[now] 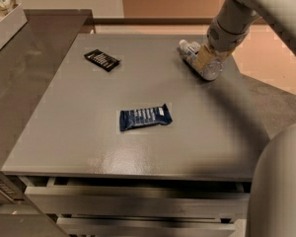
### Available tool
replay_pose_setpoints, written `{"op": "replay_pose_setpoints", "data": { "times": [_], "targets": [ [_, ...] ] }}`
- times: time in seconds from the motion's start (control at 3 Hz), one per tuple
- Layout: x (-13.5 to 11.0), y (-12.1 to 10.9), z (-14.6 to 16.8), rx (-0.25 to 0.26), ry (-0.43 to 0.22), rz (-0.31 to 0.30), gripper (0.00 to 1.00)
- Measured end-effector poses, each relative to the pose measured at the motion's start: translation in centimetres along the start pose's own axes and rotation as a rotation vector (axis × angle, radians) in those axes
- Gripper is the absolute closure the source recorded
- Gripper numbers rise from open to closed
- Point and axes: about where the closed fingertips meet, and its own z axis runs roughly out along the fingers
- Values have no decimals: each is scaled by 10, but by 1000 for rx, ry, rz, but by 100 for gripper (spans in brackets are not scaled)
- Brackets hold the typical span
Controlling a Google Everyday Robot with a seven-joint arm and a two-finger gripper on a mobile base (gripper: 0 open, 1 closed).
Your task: Move blue plastic bottle near rxbar blueberry
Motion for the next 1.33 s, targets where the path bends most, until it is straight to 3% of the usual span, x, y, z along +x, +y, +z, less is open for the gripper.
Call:
{"op": "replay_pose_setpoints", "data": {
  "times": [0.33,1.33],
  "targets": [
    [1,13,-11,-12,-21,-109,100],
    [47,124,-55,-186,-112,-729,100]
  ]
}}
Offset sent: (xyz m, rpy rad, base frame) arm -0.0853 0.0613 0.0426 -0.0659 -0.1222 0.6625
